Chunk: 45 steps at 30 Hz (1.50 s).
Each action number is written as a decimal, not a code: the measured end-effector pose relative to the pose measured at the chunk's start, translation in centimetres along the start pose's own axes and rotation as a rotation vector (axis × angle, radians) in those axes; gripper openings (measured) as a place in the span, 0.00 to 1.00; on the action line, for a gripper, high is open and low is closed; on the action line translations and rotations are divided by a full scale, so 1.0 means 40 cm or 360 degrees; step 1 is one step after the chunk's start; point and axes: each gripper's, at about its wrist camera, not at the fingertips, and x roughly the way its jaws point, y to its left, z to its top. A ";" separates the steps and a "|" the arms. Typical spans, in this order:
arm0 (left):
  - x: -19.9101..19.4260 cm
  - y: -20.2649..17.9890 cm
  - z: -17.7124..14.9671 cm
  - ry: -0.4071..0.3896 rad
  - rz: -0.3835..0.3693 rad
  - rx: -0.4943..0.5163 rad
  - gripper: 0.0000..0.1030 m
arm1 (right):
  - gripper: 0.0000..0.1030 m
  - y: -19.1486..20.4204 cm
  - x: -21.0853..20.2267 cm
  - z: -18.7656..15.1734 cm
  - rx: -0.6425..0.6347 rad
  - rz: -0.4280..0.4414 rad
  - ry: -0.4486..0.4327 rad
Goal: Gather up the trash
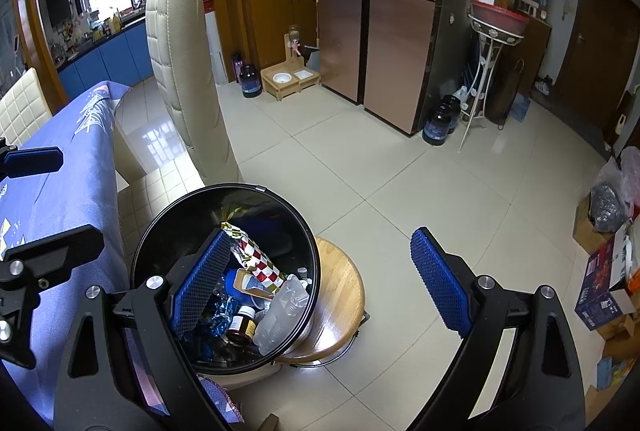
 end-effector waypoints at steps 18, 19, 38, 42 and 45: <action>-0.004 -0.006 -0.006 0.0016 0.0001 0.0023 0.93 | 0.89 0.004 -0.009 0.009 -0.0009 0.0008 -0.0014; -0.004 -0.006 -0.006 0.0018 0.0002 0.0025 0.93 | 0.89 0.005 -0.009 0.010 -0.0010 0.0008 -0.0014; -0.011 -0.015 -0.010 0.0032 0.0010 0.0035 0.93 | 0.89 0.008 -0.013 0.005 -0.0026 0.0018 -0.0026; -0.012 -0.018 -0.011 0.0042 -0.0023 0.0043 0.93 | 0.89 0.007 -0.011 0.002 -0.0023 0.0019 -0.0021; -0.012 -0.016 -0.013 0.0044 -0.0040 0.0043 0.93 | 0.89 0.005 -0.010 0.001 -0.0021 0.0016 -0.0019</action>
